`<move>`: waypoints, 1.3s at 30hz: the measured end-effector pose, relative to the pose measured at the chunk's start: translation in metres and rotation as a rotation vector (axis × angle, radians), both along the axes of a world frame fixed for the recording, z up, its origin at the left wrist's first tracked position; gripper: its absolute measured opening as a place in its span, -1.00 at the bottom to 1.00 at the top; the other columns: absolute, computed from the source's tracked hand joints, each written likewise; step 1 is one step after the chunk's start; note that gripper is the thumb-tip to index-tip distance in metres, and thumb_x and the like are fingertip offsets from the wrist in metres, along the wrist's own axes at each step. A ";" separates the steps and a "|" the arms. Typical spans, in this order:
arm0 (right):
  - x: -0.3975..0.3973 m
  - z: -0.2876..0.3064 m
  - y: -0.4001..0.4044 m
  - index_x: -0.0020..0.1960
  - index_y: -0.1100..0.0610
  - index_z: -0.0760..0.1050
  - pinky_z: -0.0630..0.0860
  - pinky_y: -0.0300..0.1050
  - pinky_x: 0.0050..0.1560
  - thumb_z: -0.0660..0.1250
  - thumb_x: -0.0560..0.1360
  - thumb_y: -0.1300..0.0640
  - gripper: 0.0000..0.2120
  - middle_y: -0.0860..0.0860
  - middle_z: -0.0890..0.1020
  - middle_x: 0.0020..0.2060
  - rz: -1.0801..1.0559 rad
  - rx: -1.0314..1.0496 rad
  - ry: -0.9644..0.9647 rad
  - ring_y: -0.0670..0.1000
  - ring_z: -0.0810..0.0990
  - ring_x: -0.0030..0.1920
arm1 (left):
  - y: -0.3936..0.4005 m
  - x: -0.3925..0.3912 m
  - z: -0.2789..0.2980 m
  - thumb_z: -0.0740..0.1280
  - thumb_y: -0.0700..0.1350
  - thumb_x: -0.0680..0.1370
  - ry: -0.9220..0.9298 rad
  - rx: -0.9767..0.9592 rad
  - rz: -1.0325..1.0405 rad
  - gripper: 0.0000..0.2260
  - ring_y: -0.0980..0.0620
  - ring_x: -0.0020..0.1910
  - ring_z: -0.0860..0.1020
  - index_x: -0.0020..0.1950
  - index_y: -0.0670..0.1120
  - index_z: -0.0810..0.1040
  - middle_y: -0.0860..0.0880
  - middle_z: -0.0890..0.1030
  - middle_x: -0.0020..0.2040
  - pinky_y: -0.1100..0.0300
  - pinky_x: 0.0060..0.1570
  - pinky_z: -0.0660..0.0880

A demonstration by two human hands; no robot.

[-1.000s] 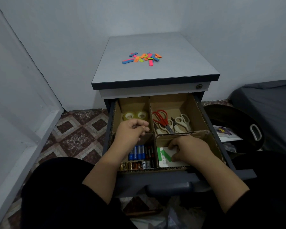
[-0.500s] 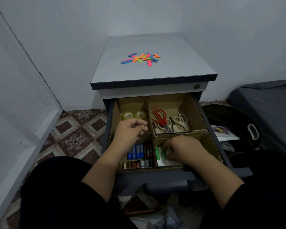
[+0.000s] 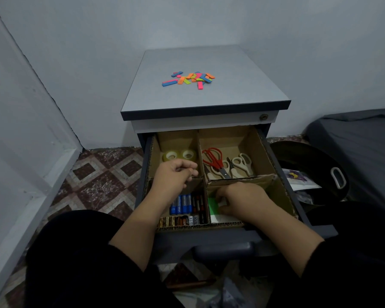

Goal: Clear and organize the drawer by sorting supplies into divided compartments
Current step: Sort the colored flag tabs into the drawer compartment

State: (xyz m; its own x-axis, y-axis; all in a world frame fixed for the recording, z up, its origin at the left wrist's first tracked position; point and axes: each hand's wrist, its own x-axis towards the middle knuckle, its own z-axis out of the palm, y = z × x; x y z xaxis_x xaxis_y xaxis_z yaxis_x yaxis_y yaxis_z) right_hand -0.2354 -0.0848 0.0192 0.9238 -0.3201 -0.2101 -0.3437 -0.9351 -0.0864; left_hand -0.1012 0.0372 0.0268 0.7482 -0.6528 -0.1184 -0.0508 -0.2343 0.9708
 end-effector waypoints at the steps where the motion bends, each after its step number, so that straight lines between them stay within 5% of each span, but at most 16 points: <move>1: 0.000 0.000 0.000 0.19 -0.10 0.51 0.46 -0.12 -0.09 0.26 0.53 -0.04 -0.76 -0.05 0.59 0.03 0.008 -0.003 -0.006 0.02 0.56 0.04 | 0.000 0.000 0.000 0.27 -0.27 0.56 0.000 0.000 -0.001 -0.83 0.19 -0.25 0.52 0.02 -0.08 0.62 0.00 0.67 -0.11 0.33 -0.30 0.43; 17: -0.004 0.001 0.001 0.17 -0.09 0.51 0.49 -0.12 -0.08 0.28 0.52 -0.07 -0.76 -0.06 0.58 0.00 -0.039 0.037 -0.032 0.00 0.56 0.02 | 0.000 0.000 0.000 0.27 -0.28 0.56 -0.002 -0.004 -0.003 -0.82 0.20 -0.26 0.52 0.00 -0.06 0.62 0.00 0.67 -0.11 0.34 -0.31 0.43; 24: -0.029 0.014 -0.021 0.00 0.12 0.56 0.45 -0.14 -0.16 0.25 0.52 0.18 -0.87 0.00 0.46 -0.25 -0.462 -0.019 0.029 0.06 0.52 -0.18 | 0.000 0.003 -0.002 0.26 -0.29 0.56 0.000 -0.009 -0.001 -0.81 0.20 -0.27 0.52 -0.01 -0.07 0.62 -0.02 0.68 -0.11 0.37 -0.34 0.43; 29: -0.034 0.013 -0.022 0.08 0.20 0.53 0.49 -0.07 -0.03 0.23 0.53 0.23 -0.83 0.08 0.55 -0.09 -0.547 -0.006 0.138 0.12 0.58 0.06 | 0.000 0.003 -0.003 0.26 -0.28 0.57 0.006 -0.009 -0.007 -0.82 0.20 -0.27 0.52 0.03 -0.10 0.63 -0.02 0.68 -0.10 0.35 -0.32 0.42; 34: -0.028 0.011 -0.021 0.16 0.19 0.51 0.50 -0.04 0.08 0.22 0.55 0.22 -0.79 0.11 0.57 0.10 -0.569 0.062 0.192 0.11 0.56 0.13 | 0.001 0.003 -0.002 0.26 -0.28 0.57 0.003 -0.008 -0.008 -0.83 0.20 -0.27 0.52 0.04 -0.12 0.62 -0.04 0.68 -0.09 0.33 -0.31 0.42; 39: -0.028 0.009 -0.022 0.13 0.21 0.52 0.50 -0.07 0.02 0.20 0.55 0.25 -0.79 0.12 0.58 0.09 -0.583 0.048 0.157 0.12 0.57 0.11 | 0.000 0.003 -0.002 0.26 -0.28 0.57 0.006 -0.008 -0.009 -0.83 0.19 -0.26 0.52 0.02 -0.09 0.63 -0.03 0.67 -0.09 0.32 -0.30 0.42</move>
